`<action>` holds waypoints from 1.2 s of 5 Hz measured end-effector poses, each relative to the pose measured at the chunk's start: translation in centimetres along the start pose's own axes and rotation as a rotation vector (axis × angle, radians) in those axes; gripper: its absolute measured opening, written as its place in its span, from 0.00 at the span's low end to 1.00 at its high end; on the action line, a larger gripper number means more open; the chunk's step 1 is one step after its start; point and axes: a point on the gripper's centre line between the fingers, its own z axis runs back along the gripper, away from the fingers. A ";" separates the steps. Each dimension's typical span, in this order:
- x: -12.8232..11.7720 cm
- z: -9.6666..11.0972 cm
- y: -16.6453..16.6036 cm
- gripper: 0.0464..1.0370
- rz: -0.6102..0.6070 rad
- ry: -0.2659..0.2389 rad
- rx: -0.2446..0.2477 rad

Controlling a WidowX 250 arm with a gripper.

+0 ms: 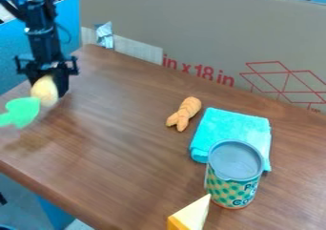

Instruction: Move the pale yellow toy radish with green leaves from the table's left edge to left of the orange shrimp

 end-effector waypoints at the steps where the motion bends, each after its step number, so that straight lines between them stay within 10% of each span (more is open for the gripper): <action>1: -1.8 1.0 -3.4 0.50 -0.067 0.003 0.027; 6: -5.5 -1.5 -10.3 0.50 -0.241 0.085 -0.078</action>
